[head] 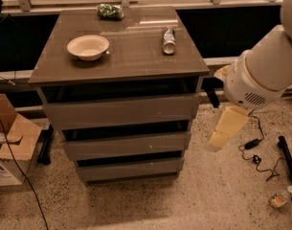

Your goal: Open middle drawer

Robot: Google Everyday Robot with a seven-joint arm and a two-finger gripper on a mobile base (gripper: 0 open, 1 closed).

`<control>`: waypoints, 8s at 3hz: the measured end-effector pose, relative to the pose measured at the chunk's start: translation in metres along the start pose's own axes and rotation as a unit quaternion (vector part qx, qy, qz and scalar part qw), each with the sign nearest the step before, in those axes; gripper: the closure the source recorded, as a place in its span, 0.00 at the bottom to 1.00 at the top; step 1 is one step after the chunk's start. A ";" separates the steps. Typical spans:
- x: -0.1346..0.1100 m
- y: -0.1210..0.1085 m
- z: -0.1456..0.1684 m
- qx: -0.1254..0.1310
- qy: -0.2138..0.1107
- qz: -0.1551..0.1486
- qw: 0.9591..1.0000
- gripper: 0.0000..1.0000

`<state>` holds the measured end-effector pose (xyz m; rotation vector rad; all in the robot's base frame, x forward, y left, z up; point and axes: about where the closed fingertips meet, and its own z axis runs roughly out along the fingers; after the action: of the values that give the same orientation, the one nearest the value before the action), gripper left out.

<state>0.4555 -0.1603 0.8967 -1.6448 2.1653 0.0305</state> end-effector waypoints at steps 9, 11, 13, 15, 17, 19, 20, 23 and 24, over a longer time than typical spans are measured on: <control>0.008 0.002 0.284 -0.073 -0.161 0.067 0.982 0.00; 0.012 -0.017 0.373 -0.044 -0.166 0.145 0.974 0.00; 0.013 -0.049 0.444 -0.049 -0.176 0.163 0.970 0.00; 0.002 -0.079 0.501 -0.081 -0.189 0.169 0.964 0.00; -0.006 -0.084 0.524 -0.128 -0.185 0.167 0.960 0.50; -0.013 -0.052 0.492 -0.143 -0.157 0.112 0.971 0.69; -0.013 -0.052 0.492 -0.143 -0.157 0.112 0.971 0.38; -0.010 -0.040 0.500 -0.166 -0.118 0.086 0.975 0.00; 0.013 -0.026 0.504 -0.194 -0.045 0.066 0.978 0.27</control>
Offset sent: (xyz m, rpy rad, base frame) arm 0.0146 -0.0031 -0.0419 0.0547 0.0317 0.0217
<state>0.6352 -0.0462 0.4384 -1.6537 2.2990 0.5887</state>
